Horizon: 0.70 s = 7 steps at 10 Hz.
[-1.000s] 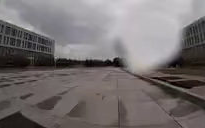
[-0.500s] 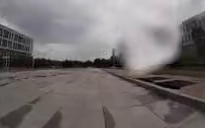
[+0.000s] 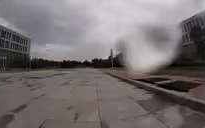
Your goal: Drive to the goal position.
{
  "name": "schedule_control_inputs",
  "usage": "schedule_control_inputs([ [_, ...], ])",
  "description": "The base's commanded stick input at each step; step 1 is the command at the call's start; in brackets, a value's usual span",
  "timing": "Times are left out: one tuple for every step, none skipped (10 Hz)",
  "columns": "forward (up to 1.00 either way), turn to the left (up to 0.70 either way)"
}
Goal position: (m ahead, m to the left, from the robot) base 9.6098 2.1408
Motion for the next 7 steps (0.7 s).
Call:
schedule_control_inputs([
  [0.70,0.05],
  [0.70,0.01],
  [0.70,0.00],
  [0.70,0.00],
  [0.70,0.00],
  [0.70,0.00],
  [0.70,0.00],
])
